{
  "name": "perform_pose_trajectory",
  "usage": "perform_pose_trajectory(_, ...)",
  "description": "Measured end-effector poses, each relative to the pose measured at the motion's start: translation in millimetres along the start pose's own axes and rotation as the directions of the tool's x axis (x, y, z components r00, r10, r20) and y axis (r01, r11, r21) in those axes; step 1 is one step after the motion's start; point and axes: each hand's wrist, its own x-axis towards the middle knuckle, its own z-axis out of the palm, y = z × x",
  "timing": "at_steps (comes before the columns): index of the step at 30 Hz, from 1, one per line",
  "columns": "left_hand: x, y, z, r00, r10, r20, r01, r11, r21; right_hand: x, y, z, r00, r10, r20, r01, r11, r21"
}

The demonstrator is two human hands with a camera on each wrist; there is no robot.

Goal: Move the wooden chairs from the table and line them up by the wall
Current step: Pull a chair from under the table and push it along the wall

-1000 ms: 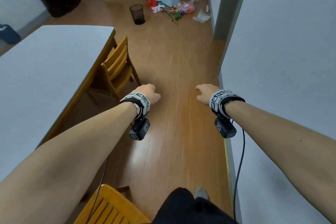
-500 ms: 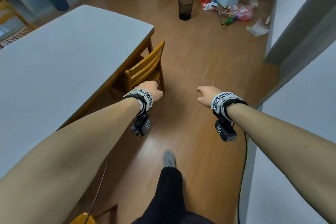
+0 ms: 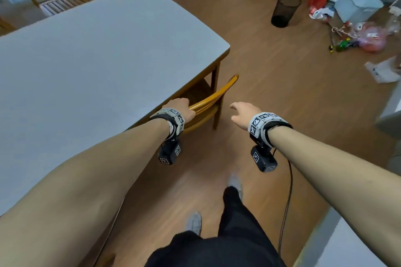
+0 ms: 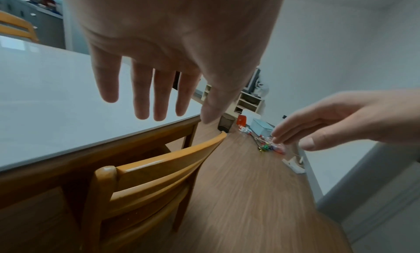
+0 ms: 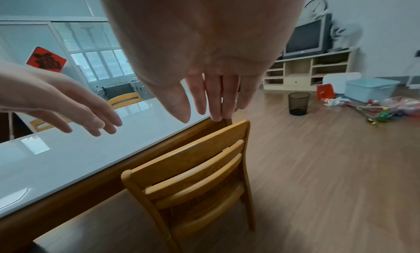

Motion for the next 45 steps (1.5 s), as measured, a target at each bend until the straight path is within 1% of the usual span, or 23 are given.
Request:
perform_pose_trajectory(3,53,2,18,0.996,-0.074,0.044,0.076,0.996,-0.035,71,9,-6,0.994,-0.097,0.047,0.1,0.993,-0.067)
perform_pose_trajectory(6,102,6,35,0.982,-0.153,0.109,0.165,0.98,-0.111,145,16,-8,0.97,-0.212,0.119,0.228,0.963,-0.142)
perform_pose_trajectory(9,143,10,49,0.955,-0.25,0.161,0.281,0.936,-0.213,211,19,-9,0.924,-0.326,0.199,0.363,0.913,-0.187)
perform_pose_trajectory(11,160,15,58,0.93,-0.301,0.209,0.349,0.901,-0.256,241,23,-7,0.887,-0.379,0.266,0.437,0.875,-0.21)
perform_pose_trajectory(13,172,23,70,0.908,-0.321,0.268,0.389,0.884,-0.26,264,31,-3,0.847,-0.397,0.353,0.496,0.829,-0.257)
perform_pose_trajectory(15,180,30,82,0.891,-0.342,0.298,0.416,0.879,-0.234,281,38,0,0.814,-0.416,0.406,0.548,0.781,-0.298)
perform_pose_trajectory(17,183,35,93,0.889,-0.374,0.266,0.426,0.887,-0.176,292,44,4,0.781,-0.463,0.419,0.608,0.716,-0.343)
perform_pose_trajectory(19,181,40,100,0.892,-0.405,0.2,0.434,0.892,-0.129,298,48,8,0.752,-0.508,0.42,0.653,0.661,-0.371)
perform_pose_trajectory(22,178,47,103,0.891,-0.436,0.122,0.45,0.883,-0.13,302,53,12,0.738,-0.539,0.407,0.673,0.639,-0.374)
perform_pose_trajectory(25,174,54,106,0.872,-0.486,0.065,0.49,0.862,-0.128,304,56,12,0.715,-0.579,0.392,0.697,0.634,-0.334)
perform_pose_trajectory(27,175,60,111,0.856,-0.517,0.029,0.516,0.847,-0.126,304,61,10,0.691,-0.596,0.408,0.718,0.628,-0.299)
perform_pose_trajectory(29,172,69,121,0.84,-0.542,0.007,0.538,0.832,-0.133,304,67,10,0.658,-0.623,0.422,0.749,0.599,-0.283)
perform_pose_trajectory(31,162,81,135,0.808,-0.589,-0.027,0.579,0.801,-0.149,299,76,14,0.623,-0.648,0.438,0.78,0.556,-0.286)
perform_pose_trajectory(33,154,97,149,0.762,-0.645,-0.06,0.627,0.757,-0.182,294,87,17,0.587,-0.671,0.452,0.809,0.511,-0.291)
perform_pose_trajectory(37,134,143,170,0.682,-0.729,-0.052,0.697,0.67,-0.255,285,114,18,0.499,-0.713,0.492,0.867,0.406,-0.291)
perform_pose_trajectory(41,124,191,185,0.578,-0.814,-0.06,0.762,0.565,-0.316,284,138,13,0.401,-0.734,0.549,0.915,0.29,-0.281)
perform_pose_trajectory(43,124,216,192,0.515,-0.856,-0.046,0.793,0.496,-0.355,290,149,10,0.337,-0.737,0.585,0.939,0.221,-0.263)
perform_pose_trajectory(45,126,240,198,0.438,-0.899,-0.02,0.825,0.411,-0.388,297,157,6,0.262,-0.735,0.625,0.96,0.131,-0.247)
